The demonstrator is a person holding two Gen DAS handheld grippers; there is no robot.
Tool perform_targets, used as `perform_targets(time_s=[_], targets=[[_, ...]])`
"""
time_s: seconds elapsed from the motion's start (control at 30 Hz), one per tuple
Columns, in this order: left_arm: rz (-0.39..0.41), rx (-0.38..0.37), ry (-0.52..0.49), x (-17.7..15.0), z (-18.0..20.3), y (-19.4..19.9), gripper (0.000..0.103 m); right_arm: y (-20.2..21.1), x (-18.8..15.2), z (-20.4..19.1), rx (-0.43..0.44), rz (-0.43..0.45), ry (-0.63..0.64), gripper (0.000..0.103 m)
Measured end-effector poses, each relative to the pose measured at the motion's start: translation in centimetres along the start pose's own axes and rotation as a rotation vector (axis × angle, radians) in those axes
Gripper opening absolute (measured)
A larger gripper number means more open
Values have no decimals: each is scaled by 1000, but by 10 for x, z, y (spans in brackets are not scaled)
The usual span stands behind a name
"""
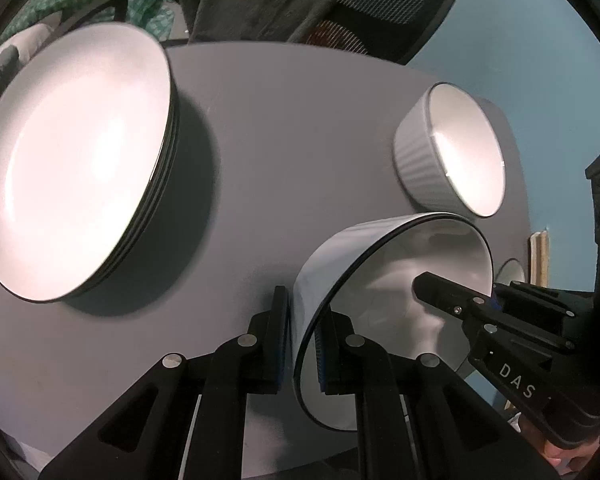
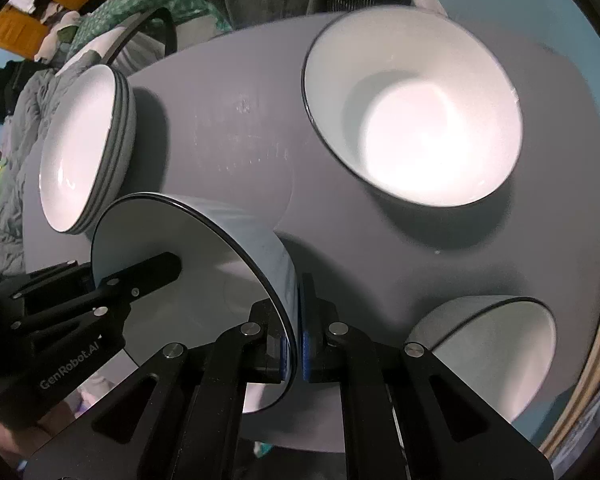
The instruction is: Organize plates and bowls
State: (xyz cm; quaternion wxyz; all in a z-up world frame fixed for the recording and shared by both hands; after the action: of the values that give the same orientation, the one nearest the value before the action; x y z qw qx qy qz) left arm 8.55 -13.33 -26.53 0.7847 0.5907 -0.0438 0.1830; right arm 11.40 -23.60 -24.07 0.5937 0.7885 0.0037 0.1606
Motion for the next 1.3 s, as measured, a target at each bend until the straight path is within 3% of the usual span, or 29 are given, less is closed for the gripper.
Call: perform_targets(time_s=[0.1,0.5,0.73,1.0,1.3], targets=[[11,-7,-22,7,12,9,11,11,8,-5,-15,13,5,6],[79,-59,-63,60,63,29,11,63,36,41,-43,66,-52,6],[82,-46,-110,90,90,5,11,60,58,65,-66,73,-87,6],[26,-10,-134,97,102,-34,11,37,69,91,-81,29,-120,6],[-5,16,-146,105,104,-50,11,25,75,107,-65,-7,-144,6]])
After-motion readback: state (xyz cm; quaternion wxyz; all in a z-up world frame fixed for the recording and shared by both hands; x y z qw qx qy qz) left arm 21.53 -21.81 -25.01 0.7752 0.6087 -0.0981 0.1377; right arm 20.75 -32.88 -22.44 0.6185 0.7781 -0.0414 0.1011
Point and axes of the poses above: each gripper's, at about its wrist camera, not at the fingertips, and y roughly against the way its jaws point, z to its right, x to its top, the point moved 2 cm from there along -y, roughly the way its jaws point, and after that the axes turned 14 degrees about z, right-handed, at the moved point
